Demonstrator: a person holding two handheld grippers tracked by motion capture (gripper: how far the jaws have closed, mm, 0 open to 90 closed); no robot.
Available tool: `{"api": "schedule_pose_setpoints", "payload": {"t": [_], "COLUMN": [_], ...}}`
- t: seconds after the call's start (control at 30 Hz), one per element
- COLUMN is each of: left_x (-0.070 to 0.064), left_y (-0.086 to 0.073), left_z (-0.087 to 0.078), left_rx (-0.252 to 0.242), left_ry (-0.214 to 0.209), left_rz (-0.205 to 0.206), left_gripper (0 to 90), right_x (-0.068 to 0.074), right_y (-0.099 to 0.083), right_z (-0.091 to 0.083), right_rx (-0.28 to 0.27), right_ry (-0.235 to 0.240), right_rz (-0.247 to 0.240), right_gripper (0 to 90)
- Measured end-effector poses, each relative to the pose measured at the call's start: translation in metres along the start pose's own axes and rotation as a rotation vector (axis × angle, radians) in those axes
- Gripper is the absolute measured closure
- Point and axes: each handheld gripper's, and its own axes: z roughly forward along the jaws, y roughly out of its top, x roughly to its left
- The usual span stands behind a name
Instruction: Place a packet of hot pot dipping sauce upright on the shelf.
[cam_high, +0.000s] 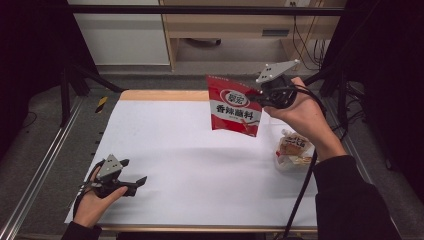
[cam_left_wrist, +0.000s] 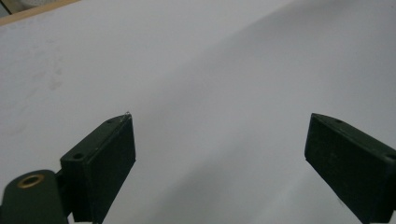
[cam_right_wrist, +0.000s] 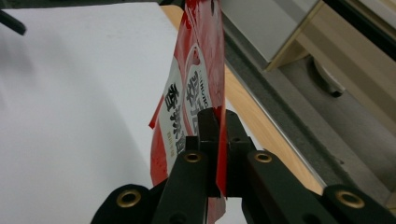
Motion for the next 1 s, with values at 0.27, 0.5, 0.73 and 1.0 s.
{"api": "schedule_pose_setpoints", "payload": {"t": [0.27, 0.5, 0.73, 1.0], "left_x": [0.001, -0.001, -0.004, -0.002], "left_y": [-0.002, -0.003, -0.004, -0.004], "left_z": [0.002, 0.005, 0.007, 0.006], "left_rx": [0.014, 0.024, 0.034, 0.031], "left_ry": [-0.005, -0.013, -0.025, -0.013], "left_rz": [-0.015, -0.010, -0.001, -0.001], "left_gripper": [7.0, 7.0, 7.0, 7.0], "right_x": [-0.018, -0.032, -0.038, -0.052], "right_y": [-0.005, -0.013, -0.014, -0.025], "right_z": [-0.003, -0.002, -0.006, -0.007], "right_rx": [-0.021, -0.035, -0.040, -0.058], "right_ry": [-0.049, -0.072, -0.114, -0.143], "right_rz": [0.026, 0.059, 0.082, 0.113], "right_gripper": [89.8, 89.9, 89.9, 89.9]}}
